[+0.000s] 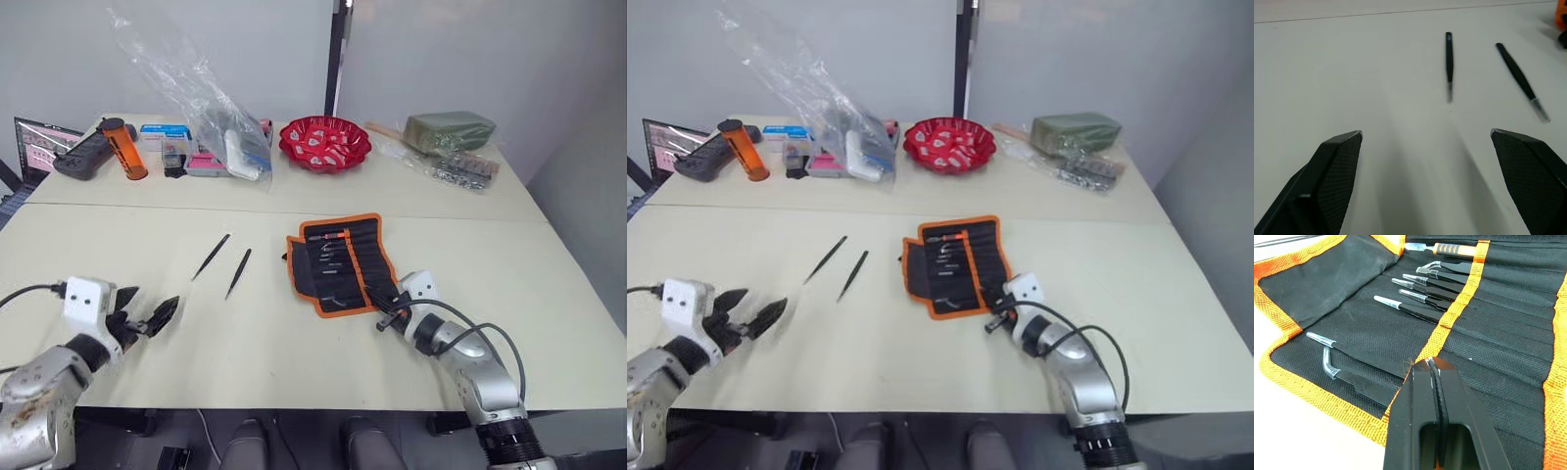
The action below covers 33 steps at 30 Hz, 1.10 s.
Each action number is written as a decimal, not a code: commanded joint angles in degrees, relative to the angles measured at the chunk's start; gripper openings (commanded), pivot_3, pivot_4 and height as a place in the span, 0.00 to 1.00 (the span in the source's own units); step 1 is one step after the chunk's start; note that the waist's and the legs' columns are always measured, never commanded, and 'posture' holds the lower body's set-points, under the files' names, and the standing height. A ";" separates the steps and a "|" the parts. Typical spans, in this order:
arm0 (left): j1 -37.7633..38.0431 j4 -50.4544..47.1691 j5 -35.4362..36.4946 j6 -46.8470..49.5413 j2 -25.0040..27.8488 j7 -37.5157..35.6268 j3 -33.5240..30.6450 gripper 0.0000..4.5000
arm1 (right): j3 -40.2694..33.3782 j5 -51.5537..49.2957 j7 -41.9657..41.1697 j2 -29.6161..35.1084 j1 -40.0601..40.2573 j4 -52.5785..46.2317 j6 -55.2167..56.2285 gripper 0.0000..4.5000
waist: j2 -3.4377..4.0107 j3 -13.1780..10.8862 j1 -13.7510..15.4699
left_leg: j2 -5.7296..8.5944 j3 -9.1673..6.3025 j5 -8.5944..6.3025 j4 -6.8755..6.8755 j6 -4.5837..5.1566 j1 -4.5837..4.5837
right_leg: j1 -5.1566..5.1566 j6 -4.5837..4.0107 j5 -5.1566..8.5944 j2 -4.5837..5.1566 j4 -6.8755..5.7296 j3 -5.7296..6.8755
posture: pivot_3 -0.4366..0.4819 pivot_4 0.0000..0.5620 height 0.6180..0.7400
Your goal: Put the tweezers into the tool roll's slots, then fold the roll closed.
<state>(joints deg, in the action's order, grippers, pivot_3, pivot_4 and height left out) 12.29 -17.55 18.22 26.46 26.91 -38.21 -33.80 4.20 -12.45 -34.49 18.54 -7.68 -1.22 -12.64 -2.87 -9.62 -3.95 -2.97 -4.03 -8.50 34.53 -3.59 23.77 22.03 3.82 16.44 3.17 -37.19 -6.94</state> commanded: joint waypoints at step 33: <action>-21.61 22.53 -2.79 -7.90 8.43 0.51 17.94 0.99 | 1.84 2.54 0.46 -0.67 1.73 3.50 0.28 0.00 | -0.35 0.24 -0.10 | 0.01 0.11 -0.01 -0.25 -0.02 -0.09 | 0.10 0.24 -0.14 0.00 0.11 -0.04 | 0.48 0.27 1.00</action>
<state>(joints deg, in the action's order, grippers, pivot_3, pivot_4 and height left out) -7.63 3.09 16.89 21.24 34.50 -37.14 -16.72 4.19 -11.94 -34.41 17.75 -7.59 0.29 -11.17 -3.22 -9.38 -4.05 -2.97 -3.92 -8.51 34.27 -3.61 23.67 22.13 4.06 16.30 3.18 -37.08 -6.98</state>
